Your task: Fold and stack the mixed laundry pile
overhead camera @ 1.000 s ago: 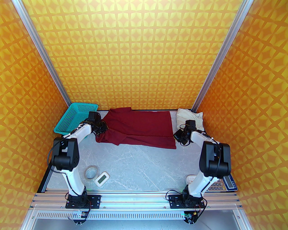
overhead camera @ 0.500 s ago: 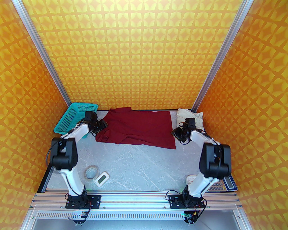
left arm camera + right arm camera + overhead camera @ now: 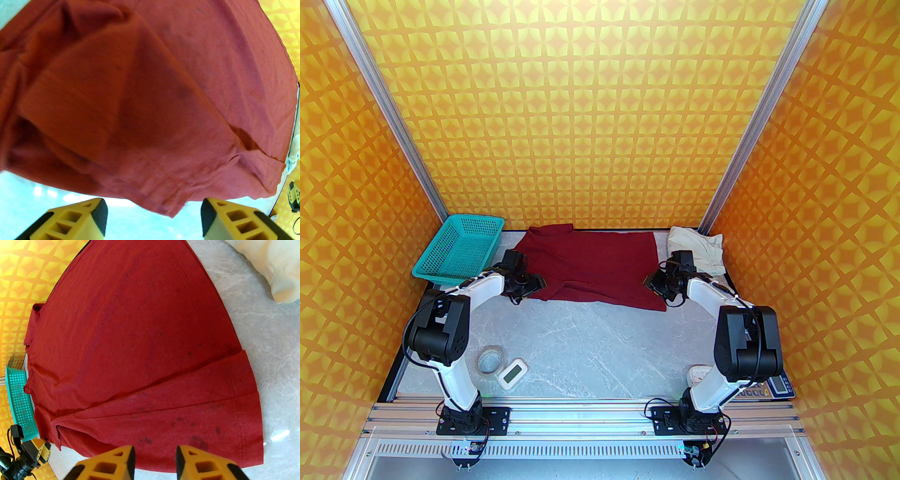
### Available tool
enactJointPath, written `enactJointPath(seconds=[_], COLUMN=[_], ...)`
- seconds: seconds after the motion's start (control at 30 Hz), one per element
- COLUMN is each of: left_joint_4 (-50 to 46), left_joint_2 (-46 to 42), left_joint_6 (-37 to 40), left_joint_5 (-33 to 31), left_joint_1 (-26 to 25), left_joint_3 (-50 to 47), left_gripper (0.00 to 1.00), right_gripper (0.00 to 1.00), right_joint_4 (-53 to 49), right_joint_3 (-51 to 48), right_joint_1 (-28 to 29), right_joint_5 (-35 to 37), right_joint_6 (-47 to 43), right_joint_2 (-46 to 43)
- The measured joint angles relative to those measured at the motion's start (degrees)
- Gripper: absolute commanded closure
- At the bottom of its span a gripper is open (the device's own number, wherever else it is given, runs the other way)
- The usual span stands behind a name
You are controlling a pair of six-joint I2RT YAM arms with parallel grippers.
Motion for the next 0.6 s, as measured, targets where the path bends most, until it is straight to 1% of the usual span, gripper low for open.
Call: enactJointPath(seconds=[0.1, 0.2, 0.37, 0.47, 0.57, 0.6], left_joint_4=[1.40, 2.01, 2.62, 3.15, 3.21, 3.26], left_joint_2=[1.73, 3.34, 4.85, 5.64, 5.73, 5.73], left_joint_6=[-1.86, -3.28, -4.63, -4.98, -5.22, -5.27], left_joint_5=[-0.09, -0.17, -0.26, -0.42, -0.48, -0.50], left_joint_1=[-1.55, -2.43, -2.67, -2.78, -2.95, -2.99], left_joint_3=[0.02, 0.17, 2.29, 3.04, 3.13, 3.26], left_gripper=[0.43, 0.54, 0.81, 0.93, 1.00, 1.00], right_gripper=[0.66, 0.67, 0.69, 0.70, 0.71, 0.71], right_joint_4=[0.00, 0.00, 0.02, 0.04, 0.04, 0.04], right_joint_3=[-0.52, -0.92, -0.92, -0.92, -0.94, -0.94], right_joint_1=[0.00, 0.00, 0.00, 0.00, 0.00, 0.00], right_joint_5=[-0.07, -0.28, -0.44, -0.50, -0.81, -0.85], right_joint_6=[-0.02, 0.00, 0.00, 0.00, 0.00, 0.00], right_joint_2=[0.00, 0.00, 0.00, 0.00, 0.00, 0.00])
